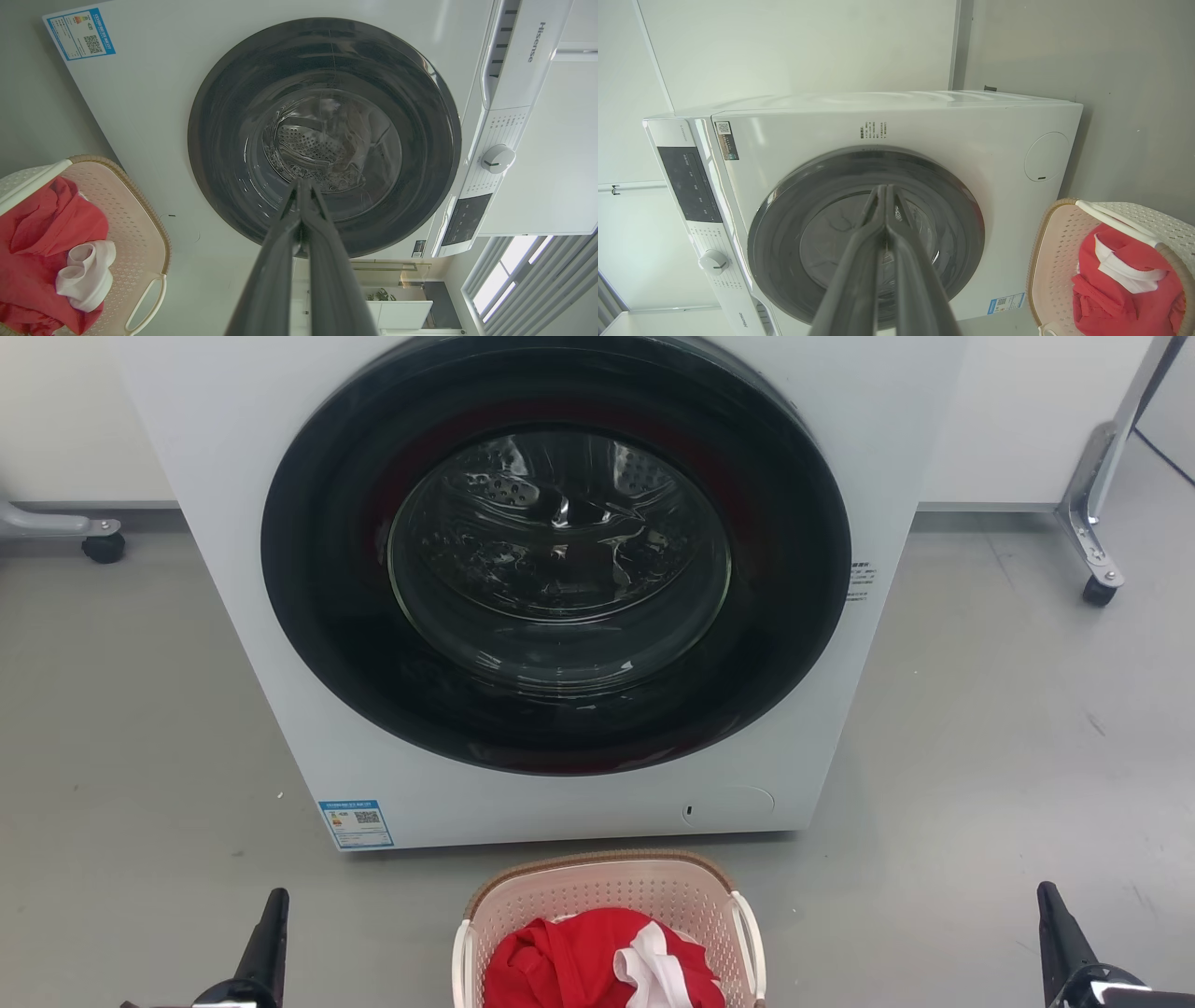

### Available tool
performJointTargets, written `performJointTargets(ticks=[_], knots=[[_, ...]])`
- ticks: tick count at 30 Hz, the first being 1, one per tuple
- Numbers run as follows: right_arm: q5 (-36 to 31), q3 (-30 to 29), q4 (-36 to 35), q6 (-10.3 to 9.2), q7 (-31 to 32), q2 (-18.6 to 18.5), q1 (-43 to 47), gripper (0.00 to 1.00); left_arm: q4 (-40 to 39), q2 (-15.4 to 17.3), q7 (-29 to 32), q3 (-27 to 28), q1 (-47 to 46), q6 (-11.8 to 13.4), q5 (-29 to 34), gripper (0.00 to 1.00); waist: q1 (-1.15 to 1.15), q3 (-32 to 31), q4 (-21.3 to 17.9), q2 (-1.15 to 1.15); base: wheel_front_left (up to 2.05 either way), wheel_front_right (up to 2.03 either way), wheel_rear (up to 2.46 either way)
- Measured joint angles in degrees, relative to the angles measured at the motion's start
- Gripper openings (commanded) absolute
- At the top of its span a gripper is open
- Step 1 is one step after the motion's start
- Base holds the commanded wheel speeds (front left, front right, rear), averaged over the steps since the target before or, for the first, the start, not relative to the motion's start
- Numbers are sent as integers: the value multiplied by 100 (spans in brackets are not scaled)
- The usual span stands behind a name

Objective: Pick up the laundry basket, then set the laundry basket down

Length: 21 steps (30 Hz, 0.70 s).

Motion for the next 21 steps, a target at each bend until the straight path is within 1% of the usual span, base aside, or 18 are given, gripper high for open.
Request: performJointTargets(ticks=[21], knots=[[0,1,0,0,0,0,0,0,7,-1,0,-1,0,-1,-5,0,0,0,0,0,0,0,0]])
